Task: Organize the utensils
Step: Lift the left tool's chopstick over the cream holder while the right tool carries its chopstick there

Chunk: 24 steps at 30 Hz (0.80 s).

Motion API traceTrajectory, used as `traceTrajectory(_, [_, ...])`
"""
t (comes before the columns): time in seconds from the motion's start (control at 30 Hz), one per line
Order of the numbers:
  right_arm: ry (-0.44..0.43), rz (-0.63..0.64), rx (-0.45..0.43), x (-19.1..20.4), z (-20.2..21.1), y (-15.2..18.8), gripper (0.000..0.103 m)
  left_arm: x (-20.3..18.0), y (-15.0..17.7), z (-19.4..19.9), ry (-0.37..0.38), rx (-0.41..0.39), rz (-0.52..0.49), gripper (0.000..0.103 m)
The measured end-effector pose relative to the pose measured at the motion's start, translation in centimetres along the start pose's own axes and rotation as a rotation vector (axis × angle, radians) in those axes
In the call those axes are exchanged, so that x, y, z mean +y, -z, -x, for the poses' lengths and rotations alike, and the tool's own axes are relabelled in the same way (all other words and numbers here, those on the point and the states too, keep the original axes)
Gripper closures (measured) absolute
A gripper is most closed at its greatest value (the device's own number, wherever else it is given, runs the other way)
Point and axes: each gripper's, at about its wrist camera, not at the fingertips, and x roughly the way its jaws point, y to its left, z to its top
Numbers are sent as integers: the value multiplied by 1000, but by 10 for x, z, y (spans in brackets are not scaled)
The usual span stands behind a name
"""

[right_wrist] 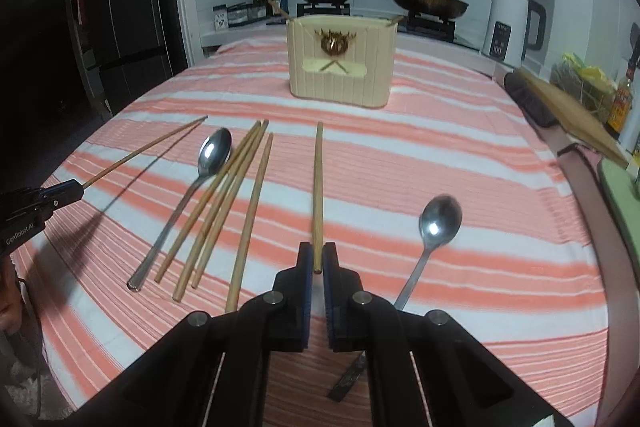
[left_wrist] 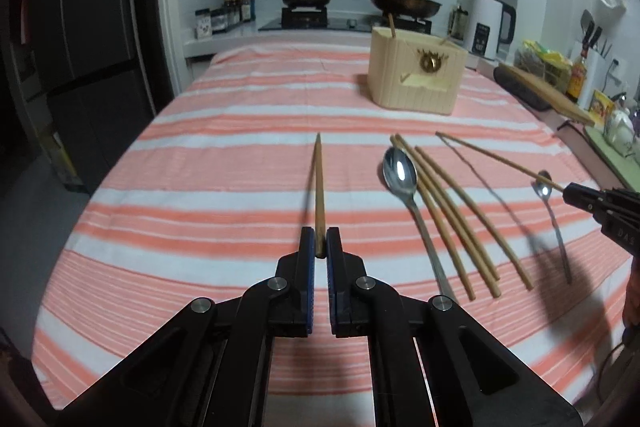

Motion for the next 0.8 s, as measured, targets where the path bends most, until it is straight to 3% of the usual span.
traceTrajectory(0.4, [-19,9,-166,-13,42,-78,98,12,-84,34,43,-133,-21,100])
traceTrajectory(0.8, [-48,0,-224,-18,62,-111,98,10,-121,50,92,-192,3,100])
